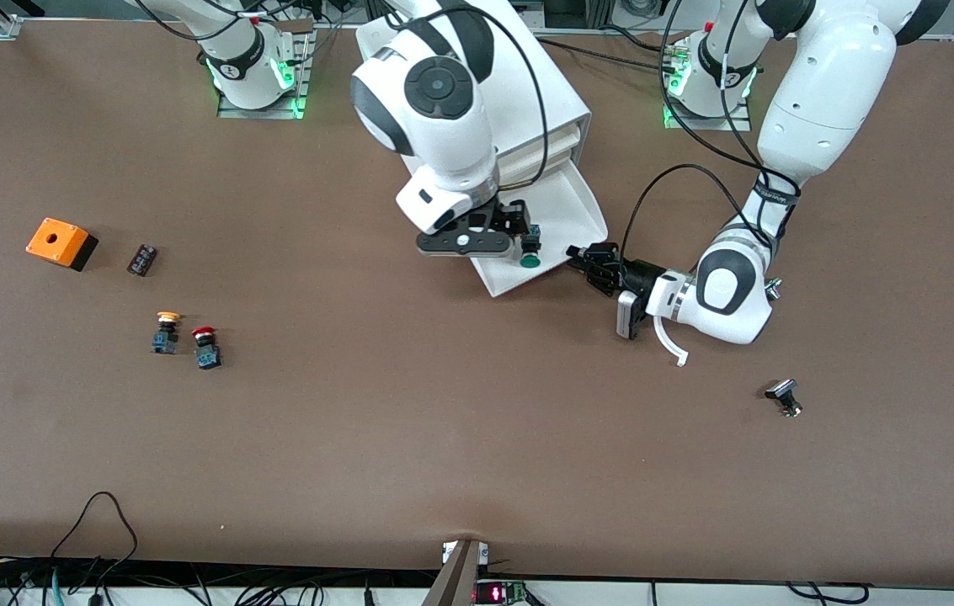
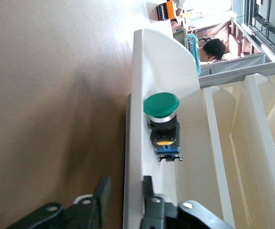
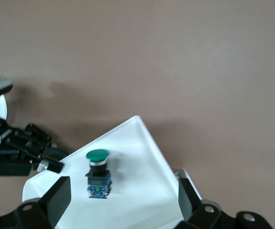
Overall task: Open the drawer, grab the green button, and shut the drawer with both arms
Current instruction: 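Grasp the green button with the right gripper while the left gripper releases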
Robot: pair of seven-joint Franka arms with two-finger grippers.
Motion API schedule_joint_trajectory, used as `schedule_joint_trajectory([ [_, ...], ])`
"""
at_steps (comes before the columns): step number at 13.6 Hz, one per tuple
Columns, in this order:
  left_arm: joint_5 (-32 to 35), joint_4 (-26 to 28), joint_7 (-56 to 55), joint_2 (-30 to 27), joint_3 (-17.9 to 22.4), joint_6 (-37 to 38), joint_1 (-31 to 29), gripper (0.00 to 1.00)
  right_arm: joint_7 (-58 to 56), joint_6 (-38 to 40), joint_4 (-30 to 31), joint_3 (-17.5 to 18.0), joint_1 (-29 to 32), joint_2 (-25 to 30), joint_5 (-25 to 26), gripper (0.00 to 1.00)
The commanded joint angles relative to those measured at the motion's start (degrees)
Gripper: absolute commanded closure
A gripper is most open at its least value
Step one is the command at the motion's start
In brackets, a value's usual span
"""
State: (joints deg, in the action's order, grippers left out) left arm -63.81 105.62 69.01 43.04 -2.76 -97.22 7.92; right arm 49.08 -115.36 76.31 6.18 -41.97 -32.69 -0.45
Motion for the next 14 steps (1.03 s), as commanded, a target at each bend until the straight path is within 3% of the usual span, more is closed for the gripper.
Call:
schedule_joint_trajectory([
  [1,3.25,-2.16,-0.36,0.38,0.13,0.71,-1.41,0.00,-0.57,-3.37,-2.04,-0.47,-3.19,-3.77,0.80,0.00],
  [4,9.82,-5.06,-9.56,-2.15,0.39,5.45,-2.90,0.00,0.49,-6.72,-2.13,-0.64,-5.22,-6.67,1.59,0.00],
  [10,27.40,-7.44,-34.24,-12.43,0.39,10.82,-5.28,0.00,2.33,-9.26,-2.04,-0.82,-7.59,-10.89,1.68,0.00],
  [14,44.61,-10.60,-52.36,-20.70,-2.24,12.22,-3.09,0.00,6.28,-10.23,-2.04,-0.82,-9.26,-13.88,4.92,0.00],
])
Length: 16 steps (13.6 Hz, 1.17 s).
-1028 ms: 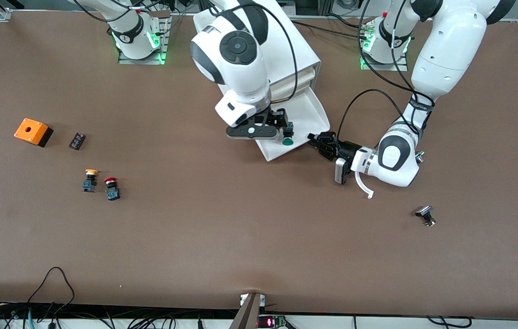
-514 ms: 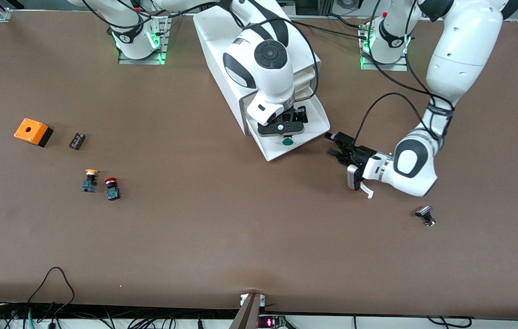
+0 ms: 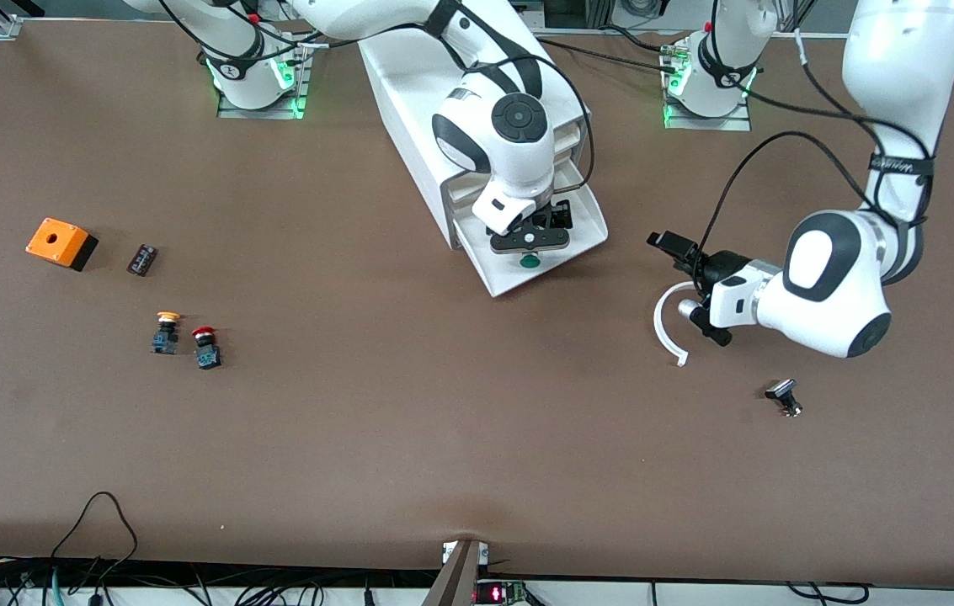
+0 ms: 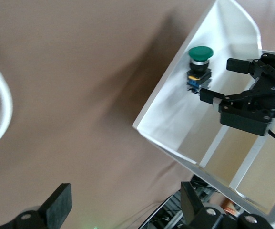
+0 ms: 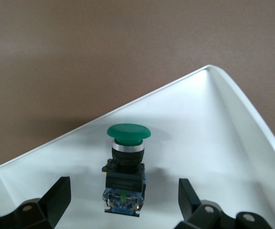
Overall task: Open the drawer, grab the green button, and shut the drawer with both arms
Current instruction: 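Grasp the green button with the right gripper while the left gripper releases, then lift the green button out and carry it toward the other buttons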
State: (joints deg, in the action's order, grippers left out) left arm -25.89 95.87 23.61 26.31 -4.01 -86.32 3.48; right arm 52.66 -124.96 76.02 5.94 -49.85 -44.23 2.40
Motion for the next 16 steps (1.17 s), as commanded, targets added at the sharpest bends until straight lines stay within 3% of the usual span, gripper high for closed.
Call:
schedule_joint_trajectory([
  [1,12.04,-2.86,-9.96,-5.11,-1.70,2.89,2.49,0.00,3.06,-2.12,-1.58,-0.58,-1.57,-2.87,2.17,0.01],
  [3,21.02,-8.74,-11.48,-6.00,-1.88,7.11,3.38,0.00,3.50,-2.57,-1.49,-0.58,-1.83,-3.05,2.17,0.07],
  [4,23.23,-12.68,-11.05,-6.00,-1.71,8.87,2.94,0.00,5.07,-2.57,-1.49,-0.58,-2.53,-3.23,2.17,0.20],
  [6,27.46,-21.04,-10.96,-5.91,-1.62,14.74,3.02,0.00,6.05,-2.57,-1.67,-0.66,-2.71,-3.14,2.17,0.67],
  [8,29.05,-23.36,-11.13,-6.26,-1.62,19.60,3.46,0.00,6.05,-2.57,-1.84,-0.66,-2.80,-2.79,2.26,0.98],
  [11,29.23,-22.22,-11.75,-10.20,-0.83,13.06,2.59,0.00,4.73,-0.73,-2.80,-2.15,-2.45,-1.13,5.24,1.00],
  [14,28.71,-8.74,-22.76,-19.06,-0.39,-2.40,2.32,0.00,4.30,7.50,-12.53,-4.00,0.35,-0.77,5.16,1.00],
  [16,26.79,-0.98,-28.09,-23.56,-0.39,-9.80,-0.47,0.00,0.62,10.34,-13.80,-3.83,4.56,0.10,4.90,1.00],
])
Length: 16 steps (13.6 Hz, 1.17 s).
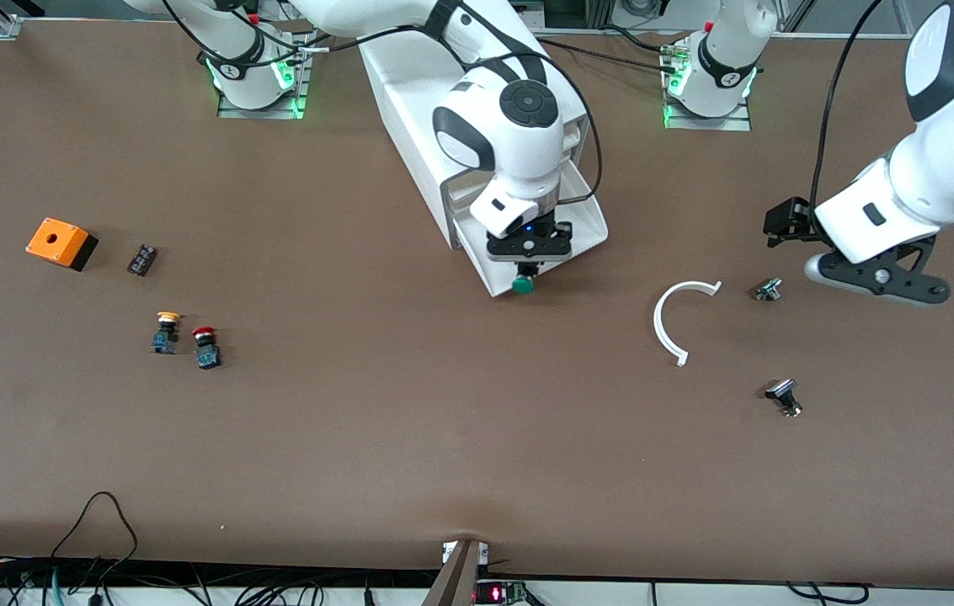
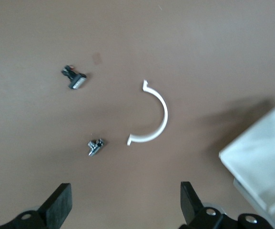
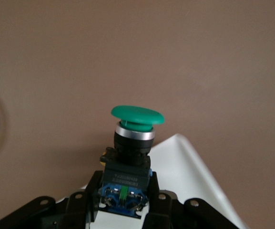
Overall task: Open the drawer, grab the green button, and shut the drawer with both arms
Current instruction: 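Lift the green button out and carry it toward the other buttons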
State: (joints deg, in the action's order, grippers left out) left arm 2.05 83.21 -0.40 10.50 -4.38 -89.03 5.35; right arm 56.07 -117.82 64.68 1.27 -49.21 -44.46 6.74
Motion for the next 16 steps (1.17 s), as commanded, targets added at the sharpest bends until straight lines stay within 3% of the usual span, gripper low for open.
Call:
schedule_joint_trajectory([
  [1,-4.74,14.06,-3.82,-9.43,0.07,-8.08,-3.84,0.00,-4.63,3.65,-2.45,1.19,6.38,1.82,0.38,1.00],
  [4,-5.66,20.30,-3.56,-15.66,-0.01,-8.00,-4.47,0.01,-19.62,8.63,-0.09,1.02,13.93,6.39,-2.86,1.00],
  [9,-3.72,18.31,-3.73,-14.98,-0.54,-5.37,-4.29,0.01,-37.85,7.70,14.74,0.58,24.76,12.54,-5.42,1.00],
  [16,-3.81,17.16,-5.13,-14.54,-0.98,-5.62,-3.42,0.01,-52.97,-18.02,39.88,0.14,35.57,15.37,-5.34,1.00],
])
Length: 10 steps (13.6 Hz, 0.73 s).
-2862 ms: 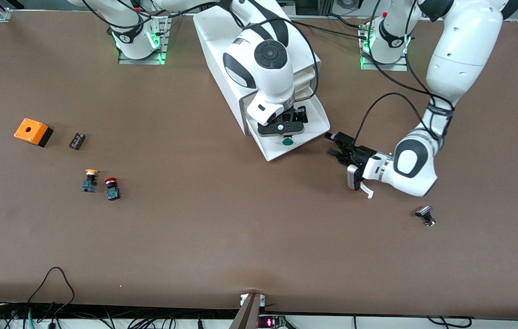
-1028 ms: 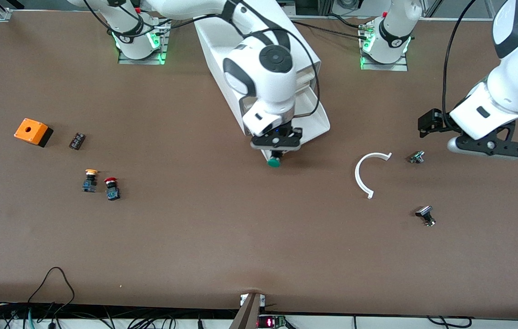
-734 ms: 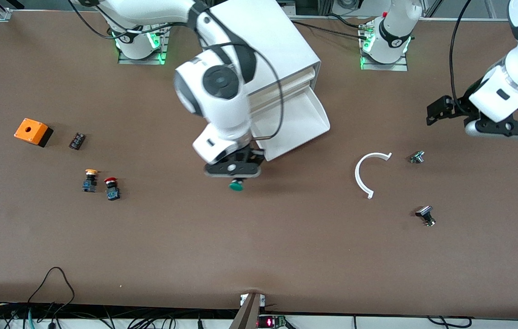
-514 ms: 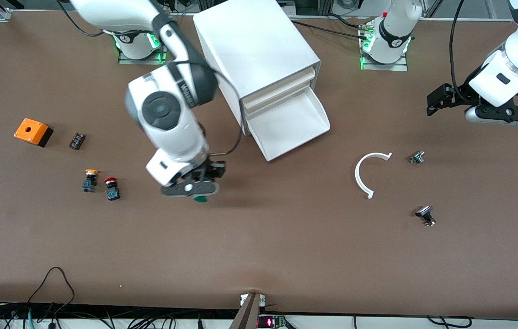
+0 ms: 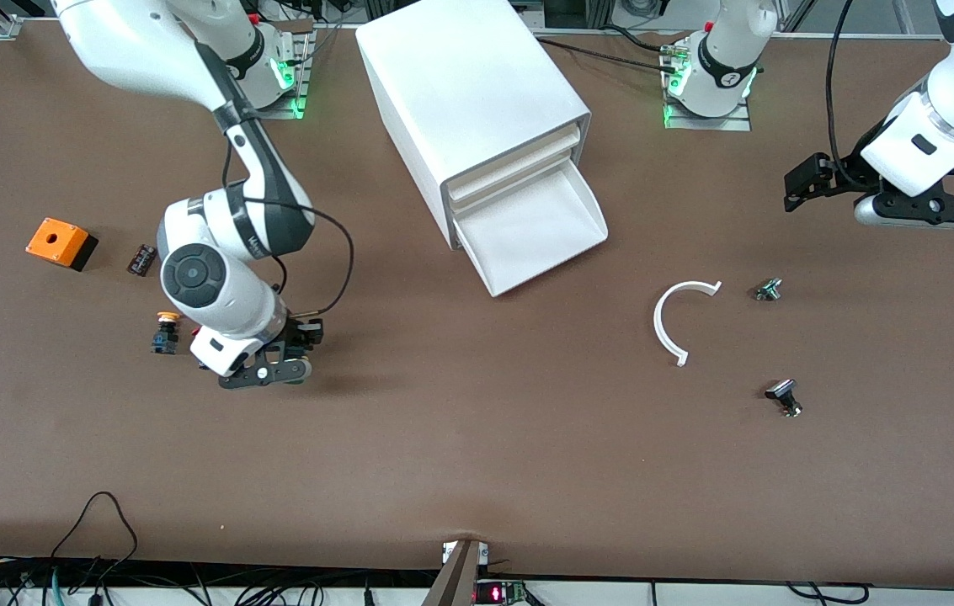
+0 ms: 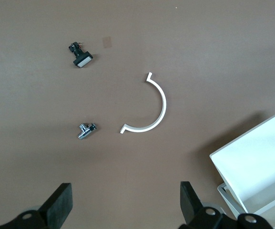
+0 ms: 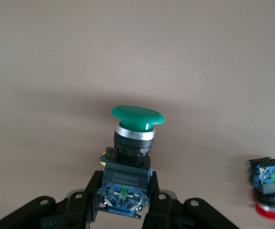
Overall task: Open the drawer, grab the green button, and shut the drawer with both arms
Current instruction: 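Lift the green button out and carry it toward the other buttons, then place the button with the right gripper while the left gripper reaches the drawer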
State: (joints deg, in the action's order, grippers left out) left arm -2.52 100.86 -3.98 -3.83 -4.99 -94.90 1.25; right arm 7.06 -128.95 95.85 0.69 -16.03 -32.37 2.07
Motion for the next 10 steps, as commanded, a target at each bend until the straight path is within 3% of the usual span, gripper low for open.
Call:
schedule_joint_trajectory([
  [1,0.41,-1.01,-3.38,0.66,-0.64,0.07,0.77,0.01,-5.90,-10.06,10.92,0.63,3.45,3.02,-0.66,1.00],
  [4,0.32,-4.44,-12.08,6.01,-2.31,1.11,0.77,0.01,-8.55,-11.77,12.61,0.63,6.53,1.35,-0.66,1.00],
  [5,0.23,-4.36,-12.45,7.25,-2.39,1.21,0.86,0.01,-8.46,-11.94,12.87,0.63,7.06,0.74,-0.75,0.90],
  [7,-0.20,-5.58,-13.85,13.47,-2.48,-2.63,2.17,0.01,-8.46,-11.94,12.79,0.63,8.12,0.21,-0.75,0.31],
  [8,-0.82,-5.50,-16.38,15.93,-2.48,-5.18,2.79,0.01,-8.46,-11.85,12.70,0.63,8.21,0.20,-0.75,0.28],
  [9,-1.69,-5.42,-19.37,17.87,-2.66,-5.90,4.01,0.01,-8.55,-11.68,12.52,0.63,8.12,0.47,-0.75,0.07],
  [10,-1.70,-4.98,-22.88,19.37,-2.83,-6.78,5.50,0.01,-8.73,-11.16,12.17,0.72,8.21,1.16,-0.75,0.00],
])
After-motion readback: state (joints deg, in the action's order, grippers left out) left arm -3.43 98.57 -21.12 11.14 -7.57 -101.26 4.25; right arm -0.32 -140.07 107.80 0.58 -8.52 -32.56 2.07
